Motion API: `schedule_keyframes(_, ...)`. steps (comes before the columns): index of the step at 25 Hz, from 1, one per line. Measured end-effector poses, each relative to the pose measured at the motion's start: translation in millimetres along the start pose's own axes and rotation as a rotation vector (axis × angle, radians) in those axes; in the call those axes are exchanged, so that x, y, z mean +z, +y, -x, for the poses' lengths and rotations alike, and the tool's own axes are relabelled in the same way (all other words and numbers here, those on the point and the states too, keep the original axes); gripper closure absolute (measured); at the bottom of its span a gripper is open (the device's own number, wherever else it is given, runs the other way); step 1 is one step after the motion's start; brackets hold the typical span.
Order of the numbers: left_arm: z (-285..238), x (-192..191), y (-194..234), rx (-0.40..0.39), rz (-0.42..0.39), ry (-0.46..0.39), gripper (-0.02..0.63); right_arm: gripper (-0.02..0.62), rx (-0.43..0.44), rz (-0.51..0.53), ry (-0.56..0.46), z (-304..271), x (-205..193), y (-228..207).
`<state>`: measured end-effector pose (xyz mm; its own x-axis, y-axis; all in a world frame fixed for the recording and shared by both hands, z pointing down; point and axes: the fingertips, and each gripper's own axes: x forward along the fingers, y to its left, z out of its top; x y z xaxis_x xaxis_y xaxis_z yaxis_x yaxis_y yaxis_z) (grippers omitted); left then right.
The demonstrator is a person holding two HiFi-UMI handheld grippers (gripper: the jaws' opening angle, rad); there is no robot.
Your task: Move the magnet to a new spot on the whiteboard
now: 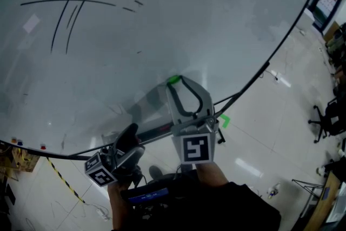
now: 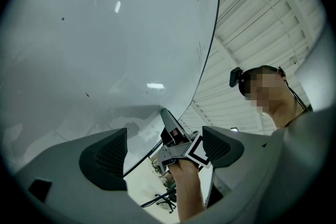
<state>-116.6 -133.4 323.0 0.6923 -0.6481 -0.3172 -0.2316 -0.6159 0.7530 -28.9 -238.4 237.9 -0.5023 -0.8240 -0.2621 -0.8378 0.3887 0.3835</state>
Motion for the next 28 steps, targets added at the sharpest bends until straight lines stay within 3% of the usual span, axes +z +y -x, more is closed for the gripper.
schedule_keyframes(4,0.0,-1.1,0.4,0.009,-0.002,0.005,0.166,0.44,0.039,-0.019,-0.008,7.1,3.3,-2.5)
schedule_keyframes(8,-2.1,-0.2,-1.5,0.001,-0.002,0.0,0.166,0.44,0.095,-0.223,0.07,20.5,-18.5,-5.3)
schedule_keyframes(15,-13.4,-8.8,-4.7,0.012,-0.004,0.012,0.166,0.442,0.22,-0.449,-0.022,38.3,-18.8,-18.5)
schedule_keyframes(20,-17.8,-25.8,-2.2,0.039,-0.051,0.018,0.166,0.443,0.313,-0.58,-0.073,55.1,-21.3,-28.0)
schedule_keyframes(28,-19.7,-55.6,-16.4,0.126,-0.061,-0.073,0.166,0.448,0.45,-0.698,-0.097,81.1,-32.5,-33.6)
